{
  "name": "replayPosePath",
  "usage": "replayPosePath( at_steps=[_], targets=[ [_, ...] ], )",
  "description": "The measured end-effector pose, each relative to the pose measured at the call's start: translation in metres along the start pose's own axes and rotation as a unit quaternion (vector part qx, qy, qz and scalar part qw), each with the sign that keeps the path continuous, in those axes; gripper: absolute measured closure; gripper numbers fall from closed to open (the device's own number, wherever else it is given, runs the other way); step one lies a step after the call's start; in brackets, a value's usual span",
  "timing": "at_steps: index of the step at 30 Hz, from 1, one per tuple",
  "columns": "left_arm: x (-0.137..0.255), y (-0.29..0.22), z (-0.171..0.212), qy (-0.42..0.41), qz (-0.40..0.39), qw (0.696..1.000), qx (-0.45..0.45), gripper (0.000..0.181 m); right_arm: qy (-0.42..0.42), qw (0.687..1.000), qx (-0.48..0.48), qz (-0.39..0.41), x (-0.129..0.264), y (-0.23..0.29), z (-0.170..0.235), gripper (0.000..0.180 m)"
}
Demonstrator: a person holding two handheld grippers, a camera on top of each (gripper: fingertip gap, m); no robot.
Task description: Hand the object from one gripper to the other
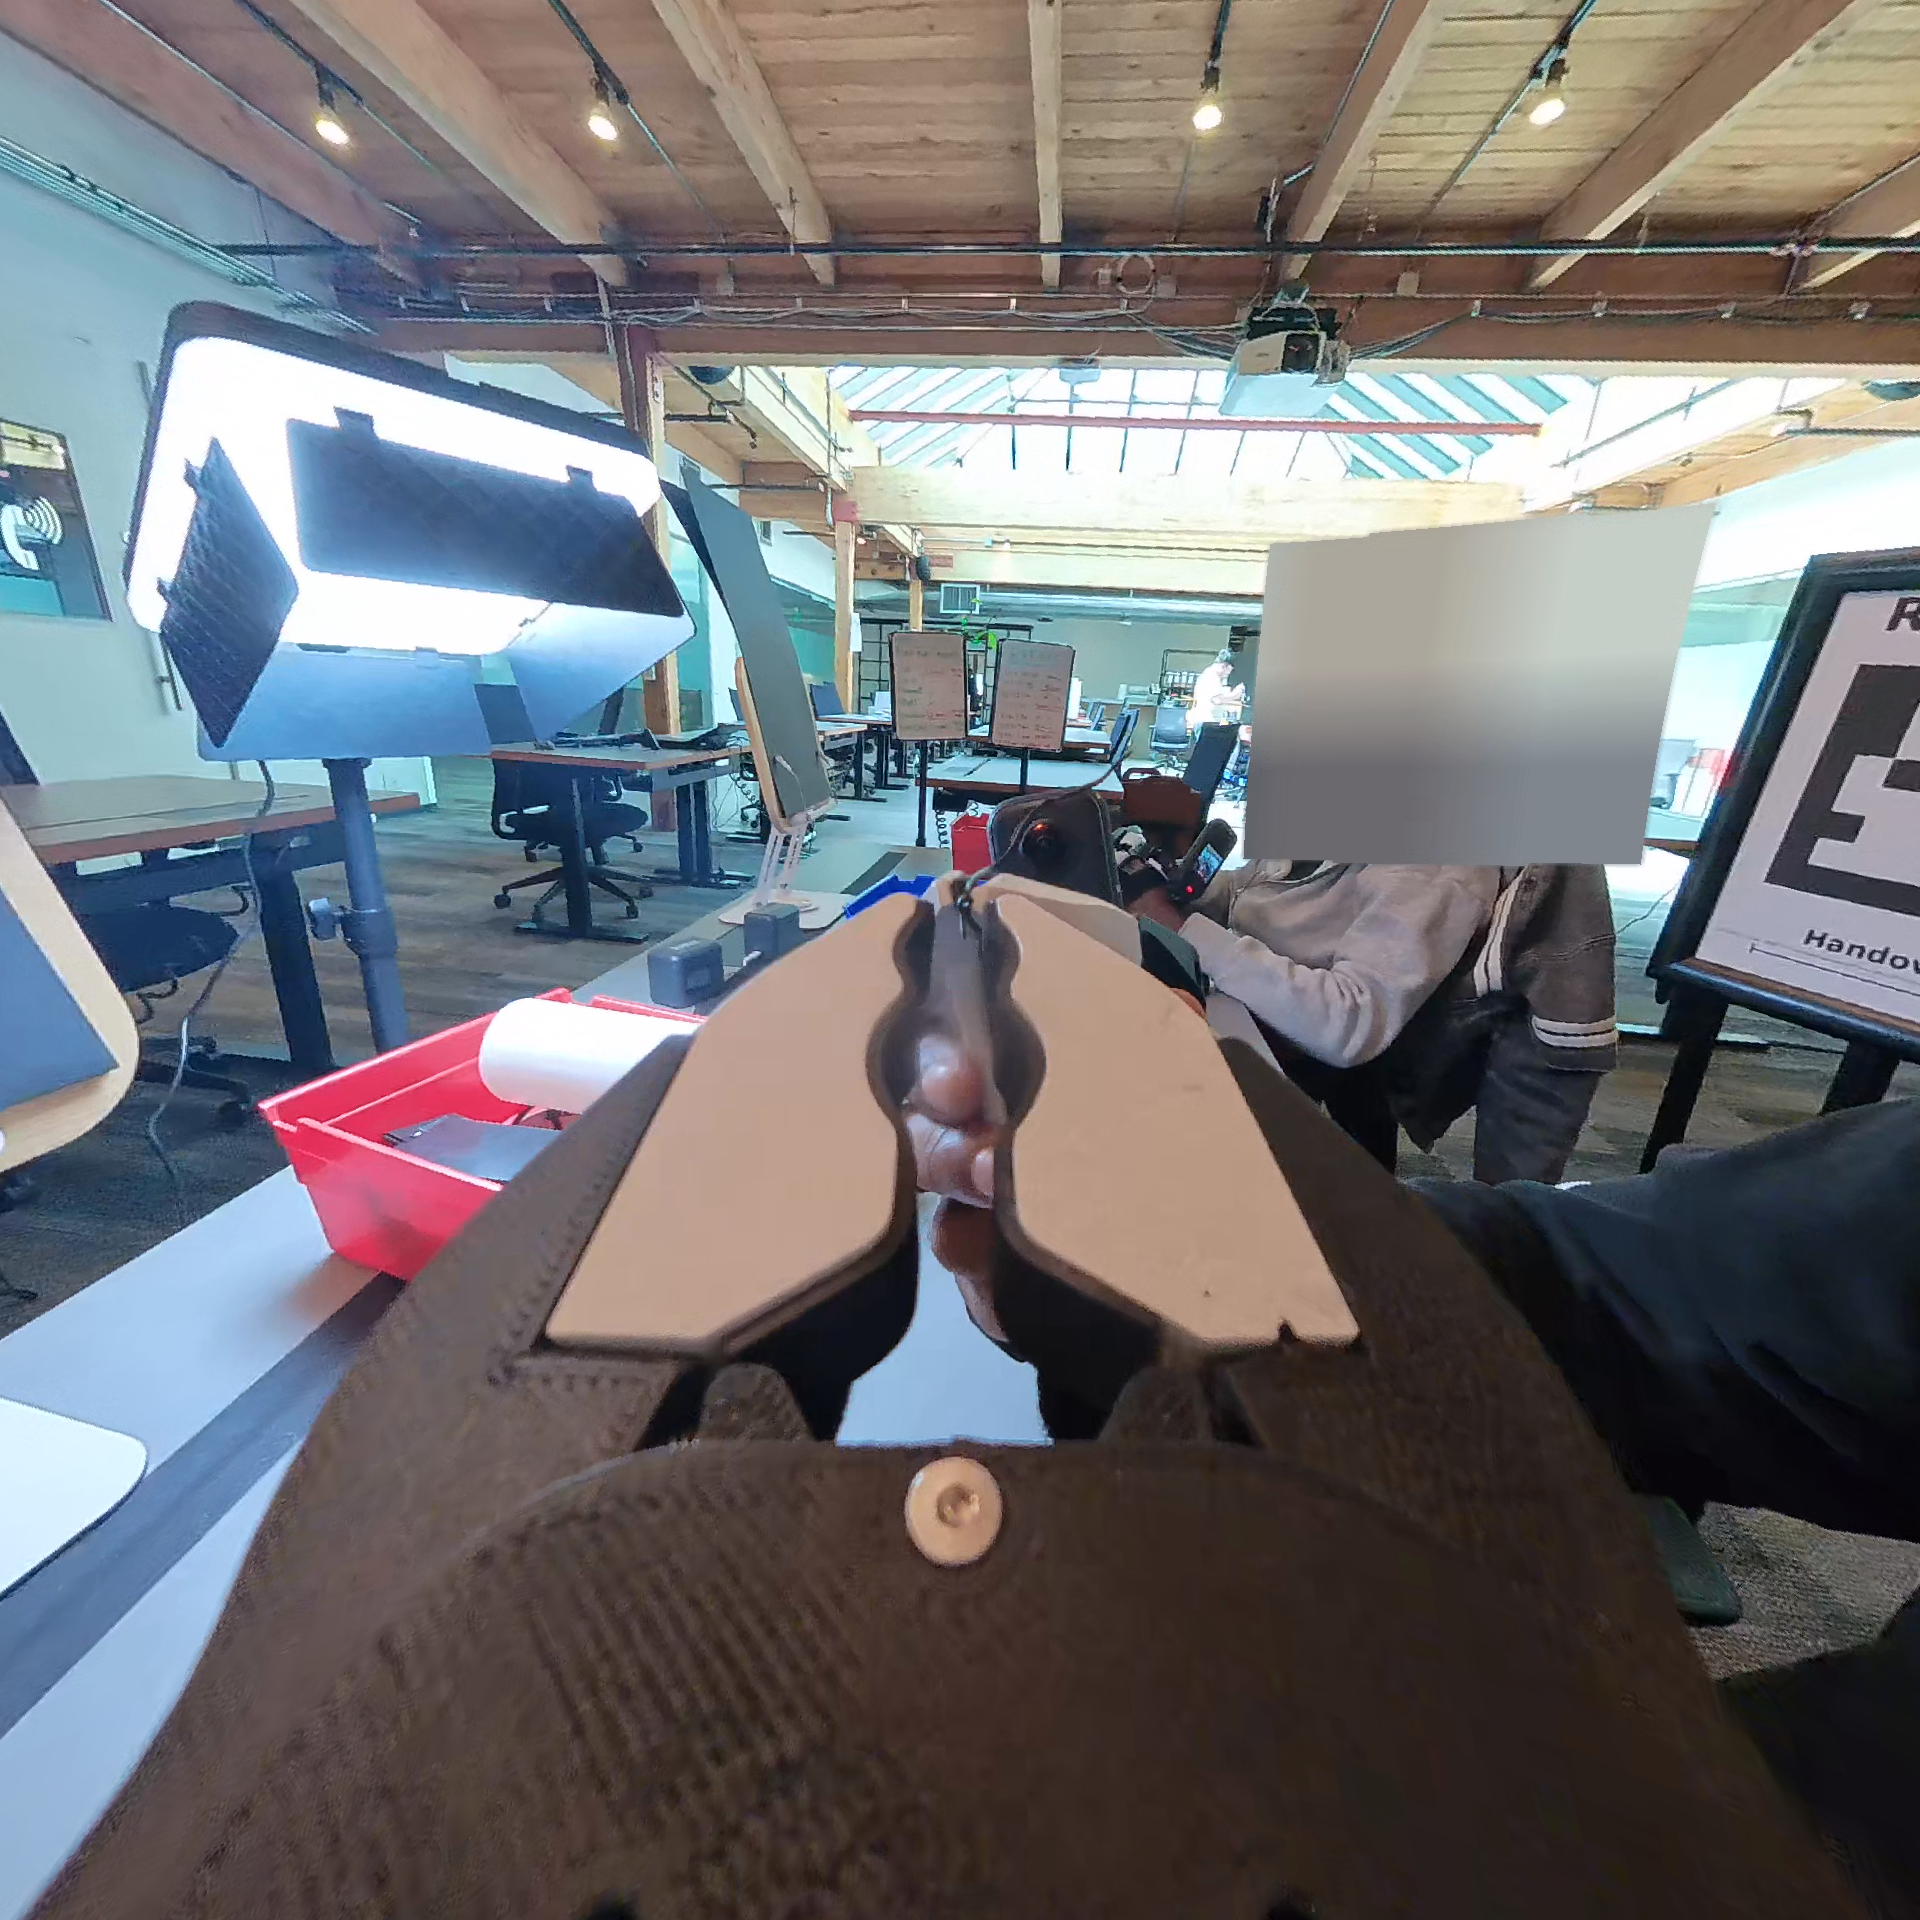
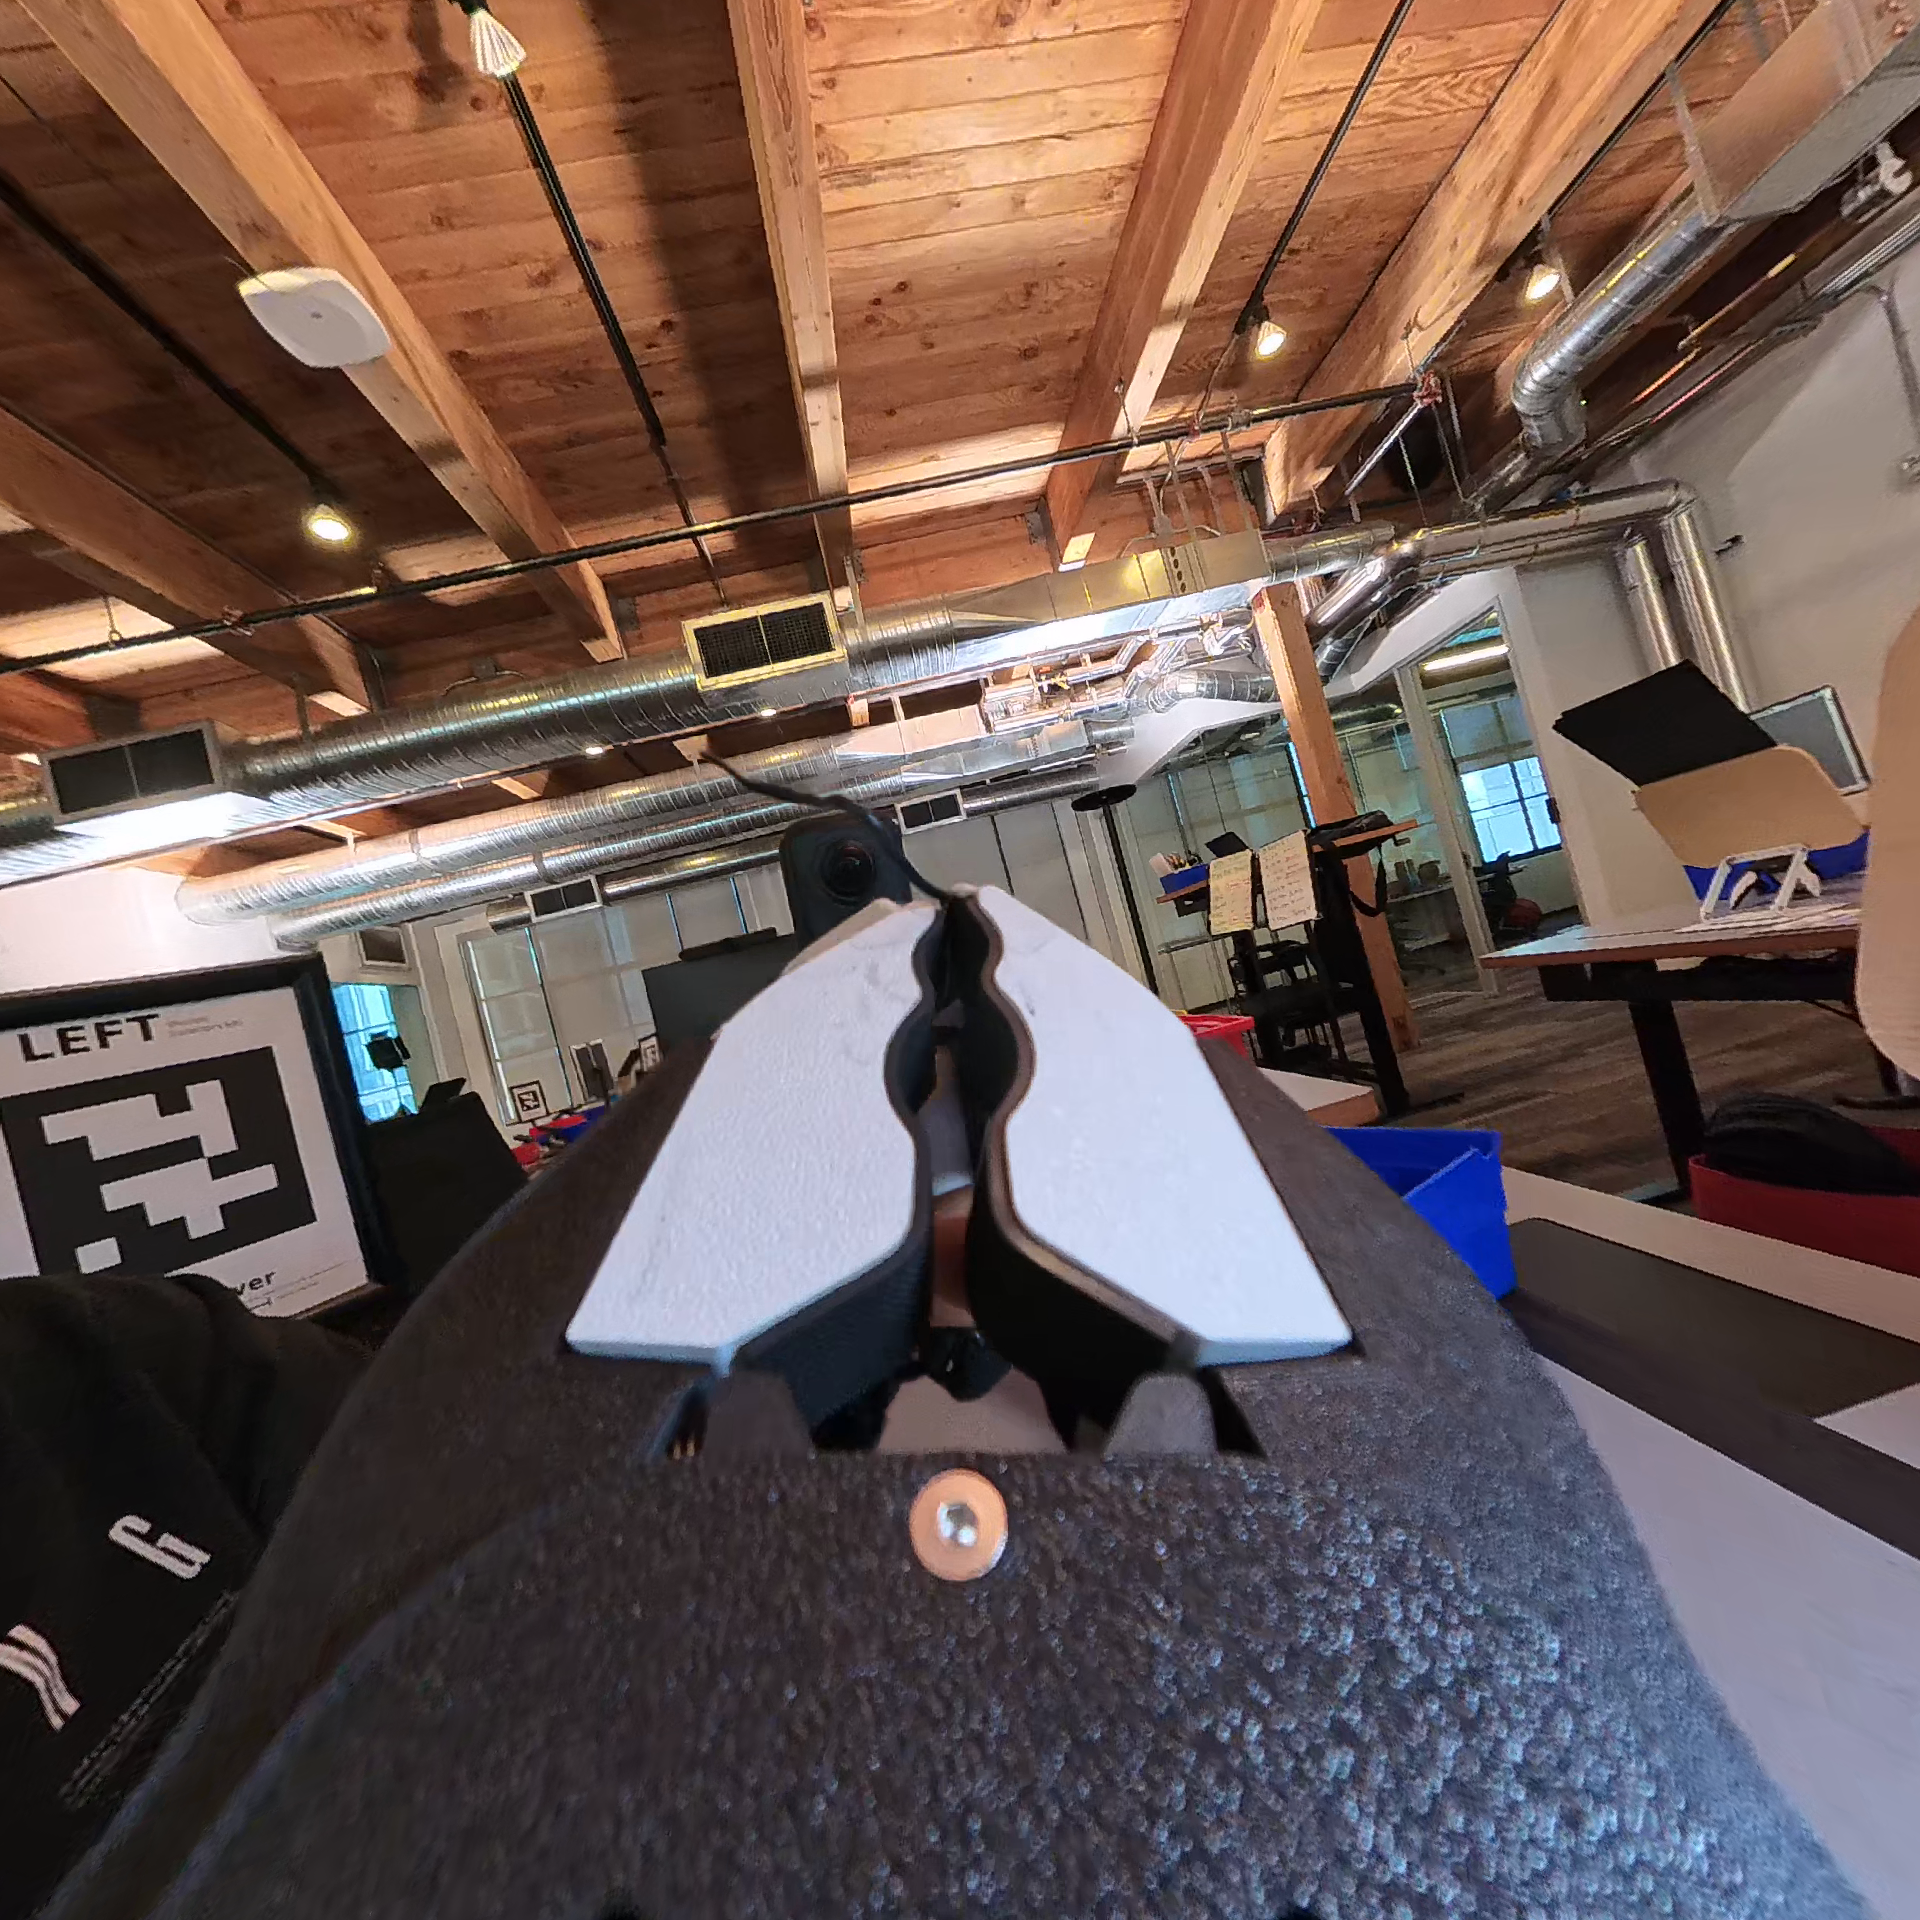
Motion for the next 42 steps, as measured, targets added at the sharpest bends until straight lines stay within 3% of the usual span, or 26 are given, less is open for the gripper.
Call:
replayPosePath(
  at_steps=[16,42],
  targets=[
    [0.0004,0.0021,0.0027,0.033,0.043,0.998,0.038,0.179,0.046,0.999,0.006,-0.012,-0.0008,0.0006,0.0014,0.18],
    [0.0007,0.0042,0.0034,0.033,0.04,0.998,0.043,0.179,0.028,0.999,0.029,-0.004,0.0041,0.0011,-0.0065,0.179]
  ],
)
Point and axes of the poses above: each gripper's, where its closed fingertips meet, x back along the fingers, z out of its underside, y = z × x across the jaws, the point moved 7 cm from there along x, back along the fingers, and after that the axes turned 15 degrees about -z, right-handed, at the moved point
